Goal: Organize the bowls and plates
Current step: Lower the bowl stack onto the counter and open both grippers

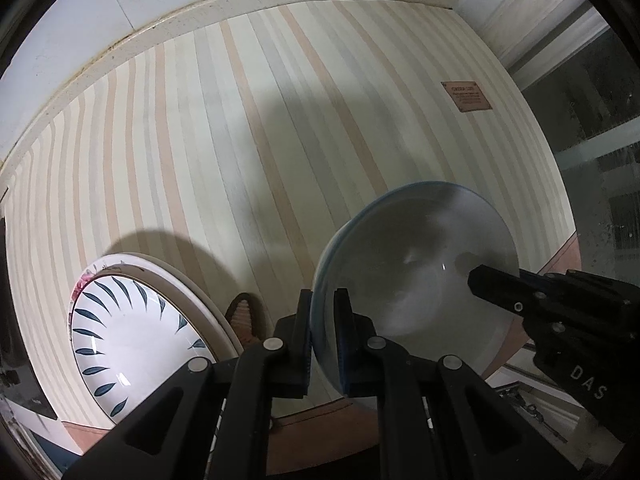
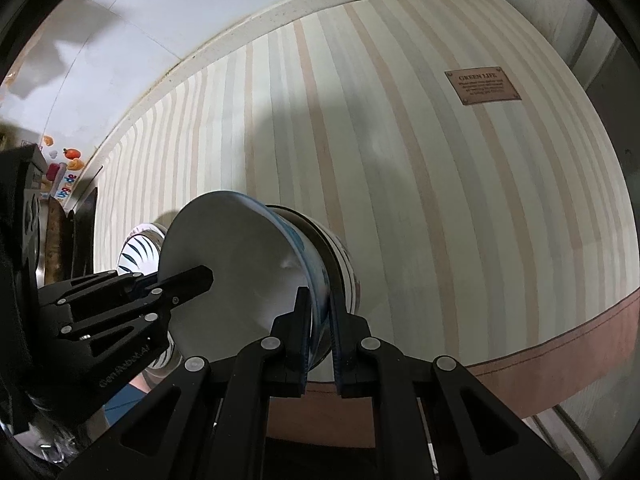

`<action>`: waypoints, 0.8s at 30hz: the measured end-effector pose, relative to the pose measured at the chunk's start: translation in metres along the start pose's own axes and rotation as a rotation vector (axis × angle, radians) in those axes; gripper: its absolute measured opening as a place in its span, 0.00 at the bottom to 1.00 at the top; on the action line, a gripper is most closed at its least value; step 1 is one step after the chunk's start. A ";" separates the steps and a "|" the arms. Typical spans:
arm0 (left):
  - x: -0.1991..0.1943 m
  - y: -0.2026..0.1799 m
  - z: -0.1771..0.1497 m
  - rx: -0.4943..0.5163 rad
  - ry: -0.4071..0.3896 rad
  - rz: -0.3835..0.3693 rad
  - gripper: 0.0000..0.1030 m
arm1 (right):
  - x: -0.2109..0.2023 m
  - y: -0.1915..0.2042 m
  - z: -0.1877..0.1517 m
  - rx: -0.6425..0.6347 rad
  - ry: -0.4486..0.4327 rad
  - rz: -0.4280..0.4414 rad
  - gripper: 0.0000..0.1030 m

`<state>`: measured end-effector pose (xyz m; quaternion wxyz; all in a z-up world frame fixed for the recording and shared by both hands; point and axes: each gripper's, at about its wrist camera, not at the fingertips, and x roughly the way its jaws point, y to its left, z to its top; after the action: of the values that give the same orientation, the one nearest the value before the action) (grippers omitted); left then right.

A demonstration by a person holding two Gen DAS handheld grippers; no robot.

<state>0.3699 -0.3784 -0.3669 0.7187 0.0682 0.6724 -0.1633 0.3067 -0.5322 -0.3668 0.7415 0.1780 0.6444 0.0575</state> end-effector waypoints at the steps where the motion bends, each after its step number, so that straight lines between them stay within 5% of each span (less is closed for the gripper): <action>1: 0.001 0.000 0.000 -0.001 0.005 -0.002 0.09 | 0.000 0.000 0.001 -0.002 0.002 -0.002 0.11; 20: -0.034 0.001 -0.009 -0.010 -0.044 -0.018 0.09 | -0.023 0.011 0.002 -0.004 -0.020 -0.059 0.21; 24: -0.076 -0.001 -0.022 0.008 -0.129 -0.005 0.11 | -0.054 0.027 -0.010 -0.043 -0.084 -0.084 0.37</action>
<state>0.3457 -0.3617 -0.2937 0.7598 0.0585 0.6243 -0.1718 0.2920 -0.5220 -0.3078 0.7732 0.1368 0.6183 0.0326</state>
